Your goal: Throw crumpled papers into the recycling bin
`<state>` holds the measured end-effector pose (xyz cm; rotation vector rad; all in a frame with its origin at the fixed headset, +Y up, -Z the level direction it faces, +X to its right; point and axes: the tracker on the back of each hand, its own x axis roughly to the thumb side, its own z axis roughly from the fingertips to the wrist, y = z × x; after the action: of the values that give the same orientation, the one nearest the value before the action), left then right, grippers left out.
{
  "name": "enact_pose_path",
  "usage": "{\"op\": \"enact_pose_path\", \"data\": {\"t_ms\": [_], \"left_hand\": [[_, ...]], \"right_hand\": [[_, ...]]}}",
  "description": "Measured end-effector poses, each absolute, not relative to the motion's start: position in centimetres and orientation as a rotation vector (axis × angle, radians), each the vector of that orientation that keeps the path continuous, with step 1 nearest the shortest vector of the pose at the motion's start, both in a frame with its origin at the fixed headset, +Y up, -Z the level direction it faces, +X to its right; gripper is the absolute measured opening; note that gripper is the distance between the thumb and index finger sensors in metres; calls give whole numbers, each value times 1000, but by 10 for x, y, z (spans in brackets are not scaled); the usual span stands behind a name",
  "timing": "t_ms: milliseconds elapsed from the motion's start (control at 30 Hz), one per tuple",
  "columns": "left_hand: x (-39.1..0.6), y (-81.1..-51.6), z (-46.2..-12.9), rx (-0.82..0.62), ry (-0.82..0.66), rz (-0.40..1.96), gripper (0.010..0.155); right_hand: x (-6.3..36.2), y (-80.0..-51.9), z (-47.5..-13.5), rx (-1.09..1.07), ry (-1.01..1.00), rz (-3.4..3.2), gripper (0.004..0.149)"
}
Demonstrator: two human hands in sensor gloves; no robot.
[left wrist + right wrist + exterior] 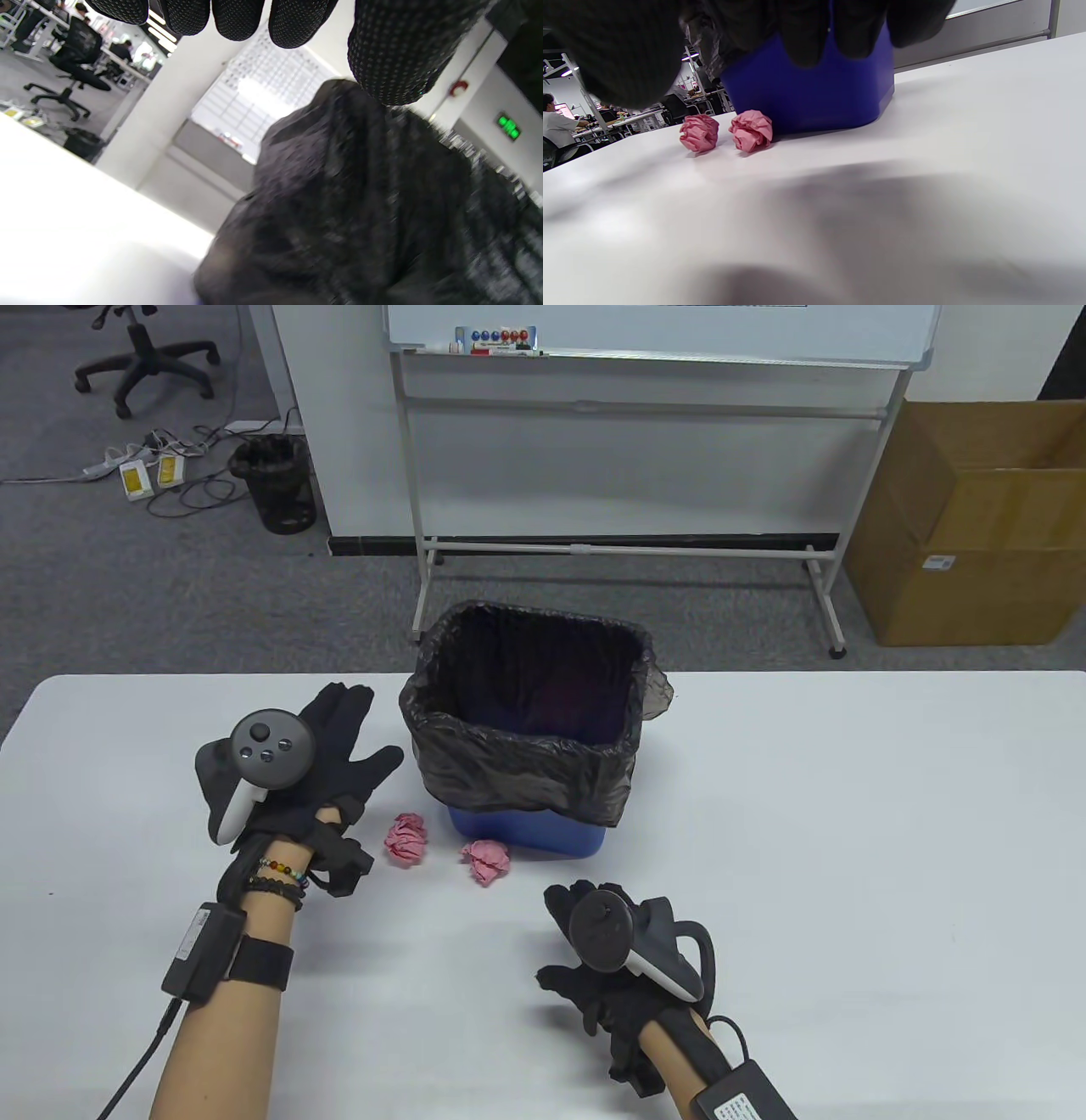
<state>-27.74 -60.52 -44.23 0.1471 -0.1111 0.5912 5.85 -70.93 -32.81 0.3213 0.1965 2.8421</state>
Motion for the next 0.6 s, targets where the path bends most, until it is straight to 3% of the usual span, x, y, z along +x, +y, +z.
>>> {"op": "enact_pose_path", "data": {"t_ms": [600], "left_hand": [[-269, -699, -461, -73, -56, 432, 87]], "right_hand": [[58, -710, -328, 317, 213, 2849, 88]]}}
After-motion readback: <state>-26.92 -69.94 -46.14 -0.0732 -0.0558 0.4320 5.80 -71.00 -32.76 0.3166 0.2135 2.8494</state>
